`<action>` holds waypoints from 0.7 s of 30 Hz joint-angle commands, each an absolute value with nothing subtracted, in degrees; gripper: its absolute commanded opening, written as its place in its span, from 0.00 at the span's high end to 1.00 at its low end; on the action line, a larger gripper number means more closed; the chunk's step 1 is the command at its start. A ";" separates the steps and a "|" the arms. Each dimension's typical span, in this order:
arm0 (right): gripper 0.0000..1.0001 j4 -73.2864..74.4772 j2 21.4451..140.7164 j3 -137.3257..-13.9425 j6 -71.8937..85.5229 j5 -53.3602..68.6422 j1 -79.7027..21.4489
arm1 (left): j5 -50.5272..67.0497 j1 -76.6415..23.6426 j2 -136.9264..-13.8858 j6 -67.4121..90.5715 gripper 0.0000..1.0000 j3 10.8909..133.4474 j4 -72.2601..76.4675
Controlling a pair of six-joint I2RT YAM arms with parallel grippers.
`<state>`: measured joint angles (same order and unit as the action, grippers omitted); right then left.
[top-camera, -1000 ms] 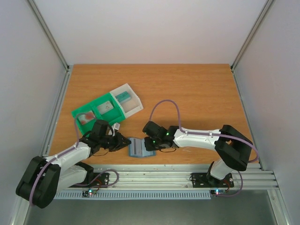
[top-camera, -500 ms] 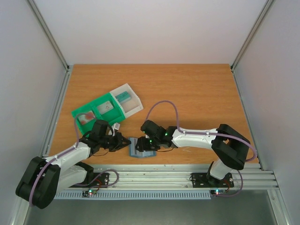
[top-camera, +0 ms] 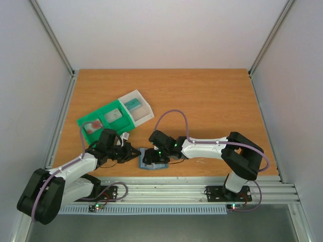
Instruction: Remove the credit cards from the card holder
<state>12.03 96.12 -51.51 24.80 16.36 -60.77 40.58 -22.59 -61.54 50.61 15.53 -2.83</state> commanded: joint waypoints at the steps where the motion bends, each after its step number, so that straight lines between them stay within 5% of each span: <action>1: 0.40 12.62 97.12 -52.94 25.37 15.97 -61.34 | 41.66 -22.85 -60.82 50.71 1.00 15.64 -0.79; 21: 0.42 18.79 98.01 -55.13 23.47 11.78 -61.61 | 41.76 -22.86 -61.26 50.02 1.00 16.68 -2.01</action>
